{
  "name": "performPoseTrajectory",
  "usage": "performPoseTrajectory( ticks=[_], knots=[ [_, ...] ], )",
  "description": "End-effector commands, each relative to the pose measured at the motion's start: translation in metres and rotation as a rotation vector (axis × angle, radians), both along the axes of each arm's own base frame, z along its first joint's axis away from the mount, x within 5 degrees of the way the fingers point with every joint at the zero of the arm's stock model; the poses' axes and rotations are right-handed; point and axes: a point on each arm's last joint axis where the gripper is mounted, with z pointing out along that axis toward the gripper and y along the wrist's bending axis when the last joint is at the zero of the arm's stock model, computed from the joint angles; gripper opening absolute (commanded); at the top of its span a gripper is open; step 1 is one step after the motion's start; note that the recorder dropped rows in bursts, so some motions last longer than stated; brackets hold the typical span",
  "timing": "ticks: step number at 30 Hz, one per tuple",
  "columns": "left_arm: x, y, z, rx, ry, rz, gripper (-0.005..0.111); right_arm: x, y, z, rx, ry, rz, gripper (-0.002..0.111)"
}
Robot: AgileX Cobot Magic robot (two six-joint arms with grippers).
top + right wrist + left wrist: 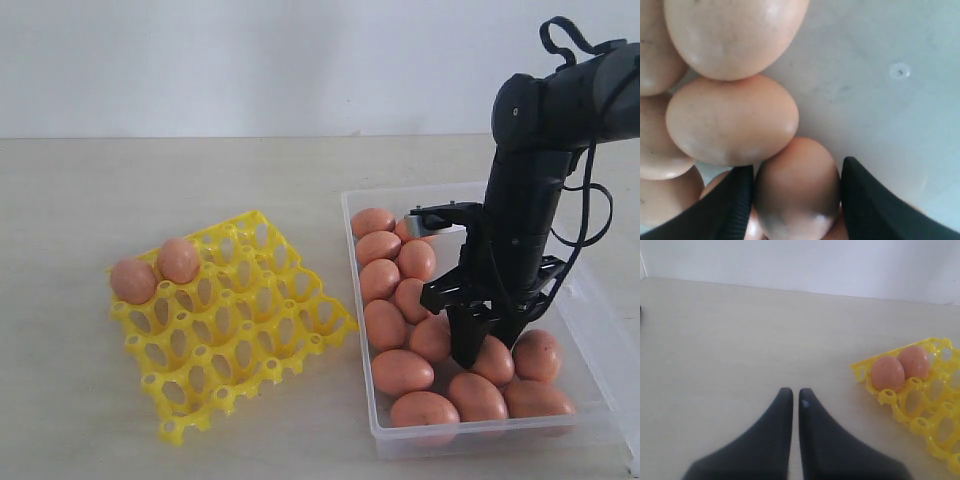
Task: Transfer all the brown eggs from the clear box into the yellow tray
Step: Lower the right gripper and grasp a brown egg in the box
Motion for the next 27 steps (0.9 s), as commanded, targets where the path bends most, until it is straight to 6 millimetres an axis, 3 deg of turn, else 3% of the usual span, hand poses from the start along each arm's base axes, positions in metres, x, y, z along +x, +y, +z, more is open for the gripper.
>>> performPoseTrajectory(
  ticks=[1, 3, 16, 27],
  knots=[
    [0.0, 0.0, 0.0, 0.003, -0.005, 0.002, 0.004, 0.0, -0.001, -0.002, -0.006, 0.0, 0.007, 0.012],
    [0.0, 0.0, 0.0, 0.003, -0.005, 0.002, 0.004, -0.001, -0.001, -0.002, -0.005, 0.006, 0.012, -0.001],
    [0.0, 0.0, 0.0, 0.003, -0.005, 0.002, 0.004, -0.001, -0.001, 0.005, -0.013, -0.007, -0.027, 0.0],
    [0.0, 0.0, 0.0, 0.003, -0.005, 0.002, 0.004, 0.001, -0.003, 0.052, -0.004, -0.224, -0.065, 0.0]
  ],
)
